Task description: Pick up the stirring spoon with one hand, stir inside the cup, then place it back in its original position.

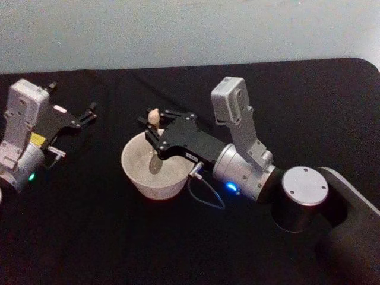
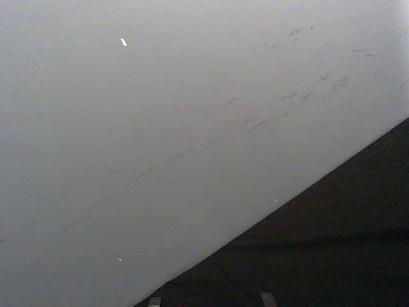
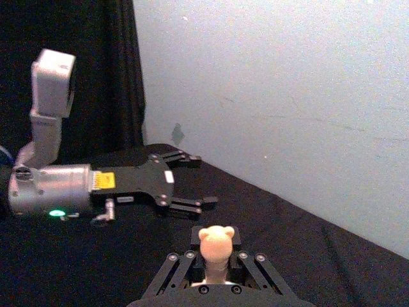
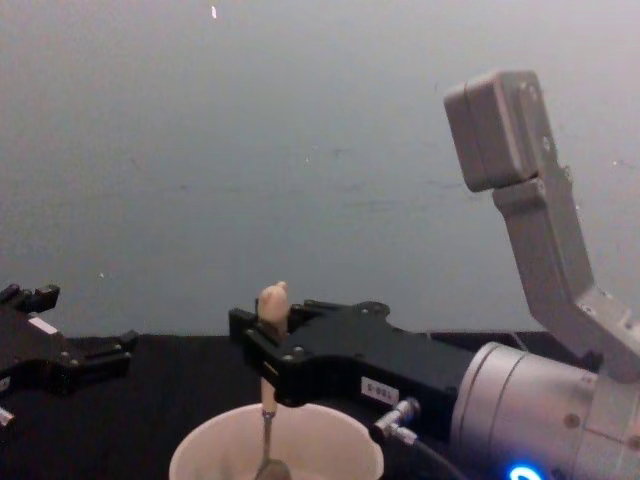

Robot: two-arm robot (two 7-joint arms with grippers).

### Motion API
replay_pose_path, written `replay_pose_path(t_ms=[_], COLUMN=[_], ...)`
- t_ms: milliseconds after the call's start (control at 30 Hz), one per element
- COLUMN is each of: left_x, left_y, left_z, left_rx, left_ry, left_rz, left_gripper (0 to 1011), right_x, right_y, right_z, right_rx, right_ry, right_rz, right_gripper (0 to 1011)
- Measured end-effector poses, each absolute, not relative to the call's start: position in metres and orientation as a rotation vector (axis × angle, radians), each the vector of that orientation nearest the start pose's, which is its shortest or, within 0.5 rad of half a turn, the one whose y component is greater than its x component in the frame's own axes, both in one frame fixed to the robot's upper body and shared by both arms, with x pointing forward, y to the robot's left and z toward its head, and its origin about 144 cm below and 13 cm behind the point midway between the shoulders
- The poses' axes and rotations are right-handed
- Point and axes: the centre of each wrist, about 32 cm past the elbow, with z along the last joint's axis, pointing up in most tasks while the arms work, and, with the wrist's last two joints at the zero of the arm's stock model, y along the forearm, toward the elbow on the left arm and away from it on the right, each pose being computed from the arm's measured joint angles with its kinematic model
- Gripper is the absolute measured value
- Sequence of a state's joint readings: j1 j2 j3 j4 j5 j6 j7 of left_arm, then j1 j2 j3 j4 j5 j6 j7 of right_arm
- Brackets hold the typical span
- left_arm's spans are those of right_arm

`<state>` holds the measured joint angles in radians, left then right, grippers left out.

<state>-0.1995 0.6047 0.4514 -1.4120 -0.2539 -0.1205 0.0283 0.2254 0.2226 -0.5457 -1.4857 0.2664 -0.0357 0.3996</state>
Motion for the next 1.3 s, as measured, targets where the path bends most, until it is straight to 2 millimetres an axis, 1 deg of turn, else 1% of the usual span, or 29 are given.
replay_pose_path(t_ms=[367,567,833,1033,1300], left_x=[0.489,0.489,0.489,0.489,0.489], left_y=[0.310,0.310,0.310,0.310,0.310], left_z=[1.140,1.140,1.140,1.140,1.140], left_rx=[0.304,0.304,0.304,0.304,0.304], left_ry=[-0.285,-0.285,-0.285,-0.285,-0.285], left_rz=[1.248,1.248,1.248,1.248,1.248], left_gripper=[1001,1001,1001,1001,1001], right_x=[0.486,0.481,0.472,0.467,0.465], right_y=[-0.145,-0.155,-0.162,-0.159,-0.146], right_z=[1.156,1.157,1.157,1.157,1.155], right_rx=[-0.015,-0.012,-0.018,-0.019,-0.021], right_ry=[-0.060,-0.054,-0.048,-0.045,-0.041], right_rz=[-0.701,-0.698,-0.673,-0.652,-0.624], right_gripper=[213,213,213,213,213])
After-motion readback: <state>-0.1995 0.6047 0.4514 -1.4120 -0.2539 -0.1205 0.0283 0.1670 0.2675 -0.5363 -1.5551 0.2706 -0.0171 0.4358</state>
